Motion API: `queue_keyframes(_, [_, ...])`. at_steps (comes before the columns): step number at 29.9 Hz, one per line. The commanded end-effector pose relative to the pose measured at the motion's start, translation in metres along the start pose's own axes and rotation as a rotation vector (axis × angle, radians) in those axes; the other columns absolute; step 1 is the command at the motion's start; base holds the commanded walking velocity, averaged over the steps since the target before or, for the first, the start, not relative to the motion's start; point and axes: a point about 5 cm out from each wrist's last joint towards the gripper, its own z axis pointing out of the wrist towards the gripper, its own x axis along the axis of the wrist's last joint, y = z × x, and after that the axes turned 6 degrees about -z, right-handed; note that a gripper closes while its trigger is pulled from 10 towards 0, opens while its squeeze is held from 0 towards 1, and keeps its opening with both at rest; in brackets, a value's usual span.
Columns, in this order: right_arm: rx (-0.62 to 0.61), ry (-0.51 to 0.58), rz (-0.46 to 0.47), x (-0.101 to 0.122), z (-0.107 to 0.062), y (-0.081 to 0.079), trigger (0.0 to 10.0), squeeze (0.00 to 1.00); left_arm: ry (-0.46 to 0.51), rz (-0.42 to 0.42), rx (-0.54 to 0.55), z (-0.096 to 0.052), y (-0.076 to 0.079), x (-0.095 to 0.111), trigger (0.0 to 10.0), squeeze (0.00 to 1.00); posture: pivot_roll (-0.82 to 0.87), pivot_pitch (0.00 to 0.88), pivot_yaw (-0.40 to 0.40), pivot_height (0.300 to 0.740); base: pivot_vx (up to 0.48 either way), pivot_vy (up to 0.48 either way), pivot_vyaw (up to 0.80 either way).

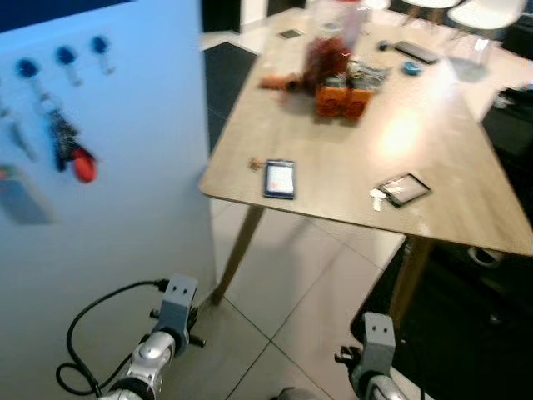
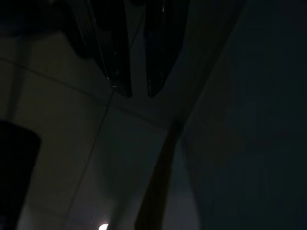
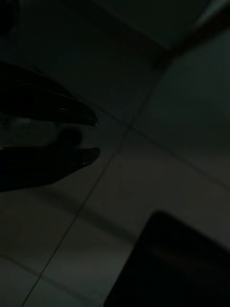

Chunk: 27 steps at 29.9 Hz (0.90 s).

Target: Hang keys on a hook

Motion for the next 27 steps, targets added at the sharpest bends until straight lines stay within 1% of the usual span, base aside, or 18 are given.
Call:
queue_keyframes(1, [0.008, -0.024, 0.003, -0.0064, -0.0017, -0.0031, 10.0, 0.0, -0.006, -0.021, 0.006, -0.0019, 0.0008, -0.0053, 10.0, 0.0, 0.06, 0.057, -0.021, 0.74, 0.0, 0.0, -0.8])
queue_keyframes(7, [0.009, -0.025, -0.004, -0.0057, -0.0015, -0.0021, 10.0, 0.0, 0.016, -0.034, 0.02, -0.0016, -0.0003, -0.0027, 10.0, 0.0, 0.05, 0.048, -0.027, 0.74, 0.0, 0.0, -0.8])
queue_keyframes(16, [0.01, -0.023, -0.012, -0.0044, -0.0011, -0.0009, 10.0, 0.0, 0.014, -0.037, 0.041, -0.0012, -0.0012, -0.0022, 10.0, 0.0, 0.05, 0.046, -0.027, 0.74, 0.0, 0.0, -0.8])
queue_keyframes(27, [0.013, -0.02, -0.024, -0.0027, -0.0004, -0.0012, 10.0, 0.0, 0.014, -0.017, 0.072, -0.0004, -0.0025, -0.0005, 10.0, 0.0, 0.05, 0.042, -0.028, 0.74, 0.0, 0.0, 0.0])
